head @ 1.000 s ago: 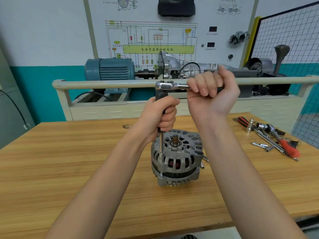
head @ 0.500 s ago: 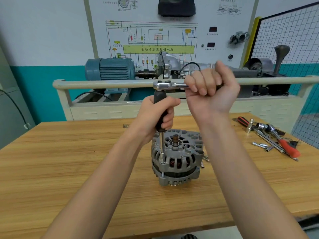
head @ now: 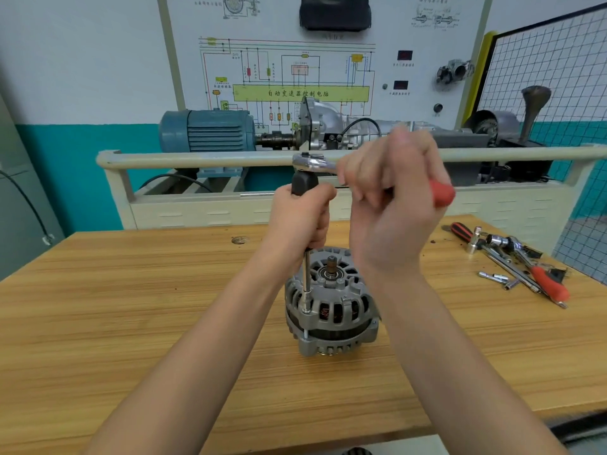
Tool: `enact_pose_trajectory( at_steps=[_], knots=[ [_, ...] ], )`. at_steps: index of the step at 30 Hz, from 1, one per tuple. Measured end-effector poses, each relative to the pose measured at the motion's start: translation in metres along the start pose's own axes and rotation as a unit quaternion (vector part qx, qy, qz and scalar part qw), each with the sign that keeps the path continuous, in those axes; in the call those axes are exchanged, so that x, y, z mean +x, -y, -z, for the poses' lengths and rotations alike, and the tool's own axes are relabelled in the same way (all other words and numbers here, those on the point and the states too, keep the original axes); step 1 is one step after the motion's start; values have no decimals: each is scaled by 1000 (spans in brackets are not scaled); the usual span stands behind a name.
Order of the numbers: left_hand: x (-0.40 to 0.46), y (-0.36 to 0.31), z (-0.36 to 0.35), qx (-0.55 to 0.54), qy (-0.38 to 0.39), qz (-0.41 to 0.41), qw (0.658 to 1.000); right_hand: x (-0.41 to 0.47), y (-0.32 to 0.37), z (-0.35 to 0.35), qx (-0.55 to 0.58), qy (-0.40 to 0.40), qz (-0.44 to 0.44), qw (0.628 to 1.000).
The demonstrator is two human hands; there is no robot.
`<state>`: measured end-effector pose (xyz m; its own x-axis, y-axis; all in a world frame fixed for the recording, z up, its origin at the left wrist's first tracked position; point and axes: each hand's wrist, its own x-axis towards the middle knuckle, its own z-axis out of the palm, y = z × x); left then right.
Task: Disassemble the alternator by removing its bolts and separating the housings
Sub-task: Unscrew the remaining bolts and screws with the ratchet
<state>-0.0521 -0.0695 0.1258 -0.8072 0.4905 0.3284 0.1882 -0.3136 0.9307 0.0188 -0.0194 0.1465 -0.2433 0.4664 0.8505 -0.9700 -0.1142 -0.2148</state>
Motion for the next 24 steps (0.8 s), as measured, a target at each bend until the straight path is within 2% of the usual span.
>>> enact_pose_trajectory(
  at_steps=[2,4,6,9,11,13,15,16,18,20,24],
  knots=[
    [-3,-1,-7,29,-48,-26,998,-11,2,-10,-111,41,73,990],
    [-4,0,-8,36,-67,-45,996,-14,2,-12,-130,50,87,986],
    [-4,1,-3,32,-52,-42,997,-6,2,-6,-52,37,52,997],
    [-2,-2,8,16,66,-16,998,18,2,12,107,-21,-91,990],
    [1,-5,15,-9,144,0,990,33,-3,24,215,-97,-202,950],
    [4,-8,16,-28,199,19,979,45,-11,35,314,-174,-288,888],
    [5,-9,11,-61,234,53,969,53,-20,41,366,-215,-324,845],
    [4,-8,9,-82,242,71,964,54,-23,43,374,-222,-327,839],
    [4,-6,6,-92,232,81,965,53,-22,42,368,-214,-313,849],
    [2,-6,4,-65,200,63,976,46,-15,40,347,-198,-277,874],
    [-4,-6,-4,23,86,11,996,22,5,29,222,-111,-163,955]
  ],
)
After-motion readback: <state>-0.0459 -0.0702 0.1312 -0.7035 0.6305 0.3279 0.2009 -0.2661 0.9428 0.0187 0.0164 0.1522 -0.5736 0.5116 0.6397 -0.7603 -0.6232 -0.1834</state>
